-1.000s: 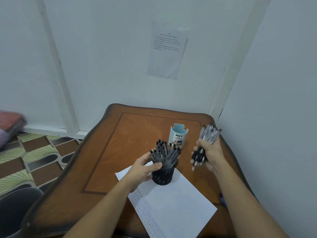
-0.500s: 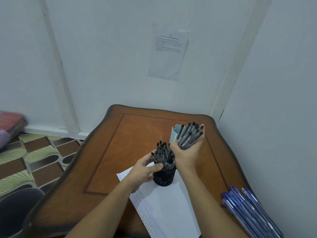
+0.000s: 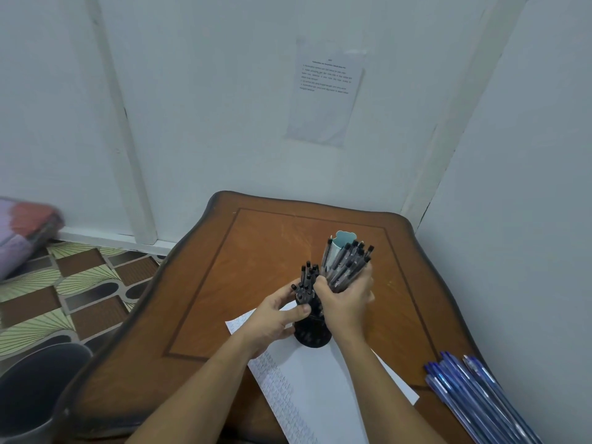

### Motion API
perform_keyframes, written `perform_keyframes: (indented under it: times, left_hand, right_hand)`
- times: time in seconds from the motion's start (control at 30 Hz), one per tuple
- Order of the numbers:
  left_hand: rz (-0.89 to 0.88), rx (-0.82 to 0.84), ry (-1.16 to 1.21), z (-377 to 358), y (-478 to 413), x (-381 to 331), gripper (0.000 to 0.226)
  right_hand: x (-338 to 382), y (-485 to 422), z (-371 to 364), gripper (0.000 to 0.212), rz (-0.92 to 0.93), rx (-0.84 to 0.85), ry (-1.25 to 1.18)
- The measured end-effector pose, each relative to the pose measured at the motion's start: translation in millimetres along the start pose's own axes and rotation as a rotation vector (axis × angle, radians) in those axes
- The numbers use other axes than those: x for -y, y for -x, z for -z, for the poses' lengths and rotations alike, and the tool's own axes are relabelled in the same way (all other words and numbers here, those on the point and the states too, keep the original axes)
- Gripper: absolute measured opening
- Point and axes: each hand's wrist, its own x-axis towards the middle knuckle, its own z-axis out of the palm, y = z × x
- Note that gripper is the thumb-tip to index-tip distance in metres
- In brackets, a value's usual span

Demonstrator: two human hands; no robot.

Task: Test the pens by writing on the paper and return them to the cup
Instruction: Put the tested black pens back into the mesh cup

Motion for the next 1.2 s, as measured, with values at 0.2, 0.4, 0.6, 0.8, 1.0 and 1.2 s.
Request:
perform_keyframes:
  times: [0.2,0.4,0.6,0.8,1.0,1.2]
  left_hand:
    - [-0.015,0.038,-0.002,2.7,0.6,1.6,0.060]
    - [-0.018,0.059,-0.007,4.6,1.1,1.5,0.056]
    - [-0.032,0.073,-0.009,5.5,2.5,2.4,0.060]
    - [-0.035,0.059,0.019,4.6,4.0,3.7,0.055]
    - [-0.009,0.043,0.044,4.5,2.5,3.0,0.051]
    - [0.004,0.032,0.044,5.2,-0.2,4.7,0.053]
  right_hand:
    - [-1.1,4.8,2.1,0.087,0.042,0.040,0.048]
    - [-13.1,0.6,2.6,0.074,0.159,0.107,0.118]
    - [-44.2,-3.4,4.5,0.073,0.199,0.223,0.211]
    - [-45.3,-13.6,25.3,0.088,0.316,0.395,0.437]
    - [6.7,-22.3,48.7,0.089,0.129,0.553,0.061]
    - [44.2,-39.6,53.0,0.103,0.174,0.660,0.151]
